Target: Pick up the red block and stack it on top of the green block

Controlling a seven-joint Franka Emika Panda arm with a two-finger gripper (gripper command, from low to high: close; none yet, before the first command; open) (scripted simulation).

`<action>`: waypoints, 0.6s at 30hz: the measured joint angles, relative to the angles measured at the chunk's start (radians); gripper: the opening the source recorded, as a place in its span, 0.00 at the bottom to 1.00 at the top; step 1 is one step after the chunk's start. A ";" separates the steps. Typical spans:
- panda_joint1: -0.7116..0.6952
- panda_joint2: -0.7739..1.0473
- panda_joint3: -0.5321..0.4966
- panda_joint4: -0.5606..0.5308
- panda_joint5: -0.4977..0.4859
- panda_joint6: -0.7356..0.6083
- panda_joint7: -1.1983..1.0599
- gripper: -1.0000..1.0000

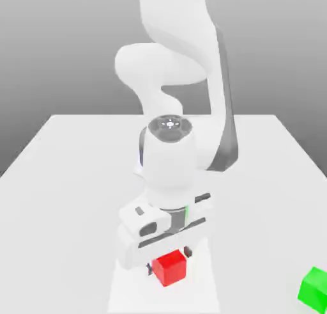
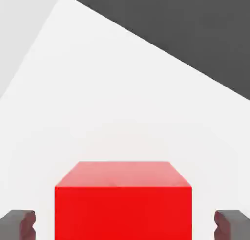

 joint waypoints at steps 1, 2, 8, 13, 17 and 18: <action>0.000 0.000 0.000 0.000 0.000 0.000 0.000 0.00; 0.000 0.000 0.000 0.000 -0.001 -0.001 0.001 0.00; 0.012 -0.112 -0.019 -0.017 -0.036 -0.096 0.026 0.00; 0.074 -0.155 0.030 0.065 -0.079 -0.220 0.031 0.00; 0.158 -0.094 0.114 0.207 -0.109 -0.303 0.014 0.00; 0.182 -0.078 0.133 0.243 -0.116 -0.323 0.009 0.00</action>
